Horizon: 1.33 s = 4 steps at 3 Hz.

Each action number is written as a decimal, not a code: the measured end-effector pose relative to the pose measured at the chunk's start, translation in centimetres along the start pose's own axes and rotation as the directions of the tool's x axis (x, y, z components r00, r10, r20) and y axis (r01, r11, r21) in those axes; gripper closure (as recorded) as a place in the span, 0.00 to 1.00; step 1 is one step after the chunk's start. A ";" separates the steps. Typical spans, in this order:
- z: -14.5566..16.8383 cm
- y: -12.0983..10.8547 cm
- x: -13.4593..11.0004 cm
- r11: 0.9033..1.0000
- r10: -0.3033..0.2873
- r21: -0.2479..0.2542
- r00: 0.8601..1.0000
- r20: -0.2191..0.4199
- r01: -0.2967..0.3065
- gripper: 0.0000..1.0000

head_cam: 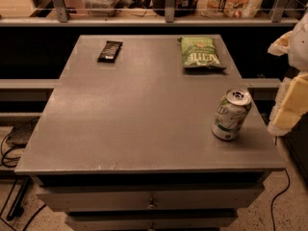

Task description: Move 7up can near rxbar chocolate

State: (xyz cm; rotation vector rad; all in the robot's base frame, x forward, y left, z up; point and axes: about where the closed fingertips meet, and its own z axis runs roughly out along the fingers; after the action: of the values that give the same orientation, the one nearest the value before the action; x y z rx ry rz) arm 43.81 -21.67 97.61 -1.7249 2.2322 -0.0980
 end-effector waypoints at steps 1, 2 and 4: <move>-0.1 0.0 0.0 1.000 0.001 0.005 1.000 0.003 -0.001 0.00; 0.8 0.2 -0.4 1.000 0.000 -0.010 0.996 0.094 0.001 0.00; 5.8 1.6 -1.9 0.997 0.024 -0.078 0.962 0.273 -0.002 0.00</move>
Offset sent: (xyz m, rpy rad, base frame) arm 0.0037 0.0138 -0.0272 0.2964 -0.0210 0.0902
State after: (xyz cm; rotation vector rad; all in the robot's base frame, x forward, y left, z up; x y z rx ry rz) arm 44.38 -18.64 92.13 -1.6484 2.0673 0.2200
